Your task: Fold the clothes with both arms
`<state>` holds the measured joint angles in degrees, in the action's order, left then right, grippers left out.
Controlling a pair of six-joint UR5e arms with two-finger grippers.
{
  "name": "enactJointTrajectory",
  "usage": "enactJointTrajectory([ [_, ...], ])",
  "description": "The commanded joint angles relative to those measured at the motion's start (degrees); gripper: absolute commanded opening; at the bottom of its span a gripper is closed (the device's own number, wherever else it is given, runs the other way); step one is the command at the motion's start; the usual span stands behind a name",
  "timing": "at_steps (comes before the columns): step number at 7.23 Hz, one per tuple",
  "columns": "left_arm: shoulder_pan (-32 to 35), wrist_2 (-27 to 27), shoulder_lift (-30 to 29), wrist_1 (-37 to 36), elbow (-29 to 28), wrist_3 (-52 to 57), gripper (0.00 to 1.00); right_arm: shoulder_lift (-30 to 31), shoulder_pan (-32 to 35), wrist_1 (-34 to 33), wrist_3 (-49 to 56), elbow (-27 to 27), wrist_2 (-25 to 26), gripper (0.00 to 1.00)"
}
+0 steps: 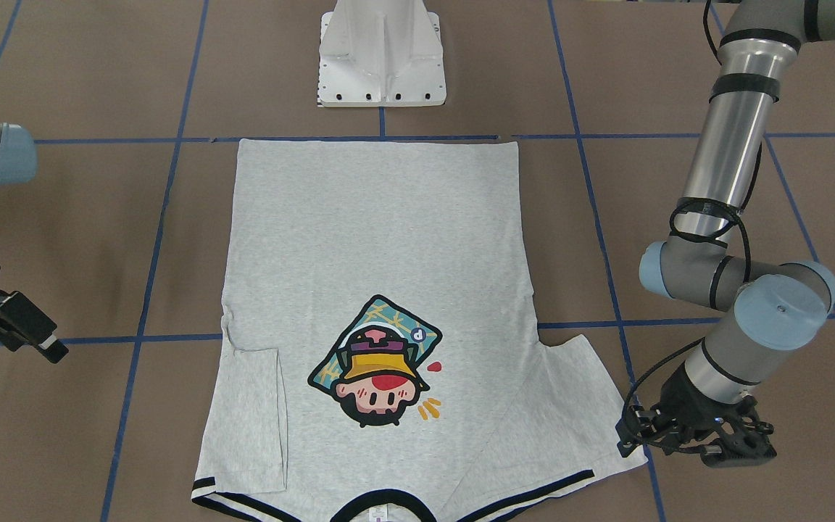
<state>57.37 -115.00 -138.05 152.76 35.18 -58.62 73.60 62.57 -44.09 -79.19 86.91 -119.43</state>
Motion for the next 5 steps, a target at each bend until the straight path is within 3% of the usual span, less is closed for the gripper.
enactJointTrajectory([
  [1, -0.5, 0.83, -0.81, 0.08, -1.07, 0.0, 0.5, 0.75, 0.01, 1.89, -0.01, -0.16, 0.95, 1.0],
  [2, -0.51, 1.18, -0.9, -0.01, -1.16, 0.08, 0.45, 0.76, 0.18, 2.34, -0.09, -0.16, 1.22, 1.0],
  [5, -0.51, 2.85, -0.9, -0.01, -2.74, 0.88, 0.43, 0.67, 0.27, 2.34, -0.53, -0.16, 2.01, 1.0],
])
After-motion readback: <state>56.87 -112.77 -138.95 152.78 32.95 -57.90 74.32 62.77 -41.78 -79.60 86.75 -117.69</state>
